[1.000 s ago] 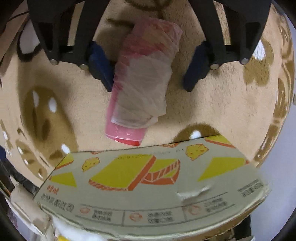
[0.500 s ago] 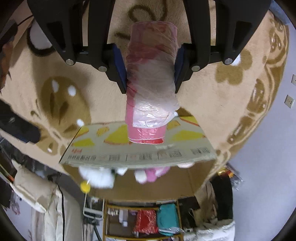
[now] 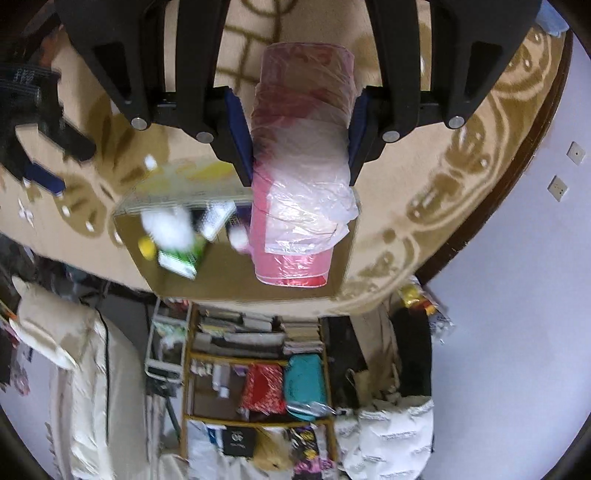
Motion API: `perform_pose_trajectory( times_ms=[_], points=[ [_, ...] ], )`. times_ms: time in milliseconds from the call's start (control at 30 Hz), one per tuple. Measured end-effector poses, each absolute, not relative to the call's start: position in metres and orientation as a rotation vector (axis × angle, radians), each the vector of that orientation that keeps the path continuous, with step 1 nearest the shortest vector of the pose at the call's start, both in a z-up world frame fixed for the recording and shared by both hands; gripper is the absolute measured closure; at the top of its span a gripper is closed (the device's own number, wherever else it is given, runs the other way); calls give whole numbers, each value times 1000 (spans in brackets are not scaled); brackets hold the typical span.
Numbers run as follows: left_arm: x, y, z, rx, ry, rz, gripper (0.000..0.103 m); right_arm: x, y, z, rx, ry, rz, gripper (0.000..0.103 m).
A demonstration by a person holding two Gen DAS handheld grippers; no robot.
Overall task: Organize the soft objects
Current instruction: 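Lift the pink-wrapped roll with the left gripper and carry it over the box, then open the left gripper to drop the pink roll into the box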
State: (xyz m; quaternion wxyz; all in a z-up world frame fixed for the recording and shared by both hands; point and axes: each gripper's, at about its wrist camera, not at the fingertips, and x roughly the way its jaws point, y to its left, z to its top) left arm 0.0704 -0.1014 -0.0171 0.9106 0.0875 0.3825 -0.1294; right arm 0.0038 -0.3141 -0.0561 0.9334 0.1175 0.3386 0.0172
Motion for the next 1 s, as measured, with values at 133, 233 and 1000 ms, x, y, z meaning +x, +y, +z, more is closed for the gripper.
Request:
perform_pose_trajectory(
  times_ms=[133,233,1000],
  points=[
    [94,-101,-4,168,758,-250,58,4,-313,-57,238,690,39,0],
    [113,-107,-2,186,755,-257,58,5,-312,-57,231,694,39,0],
    [149,-98,0,204,747,-180,5,-4,-304,-41,193,632,53,0]
  ],
)
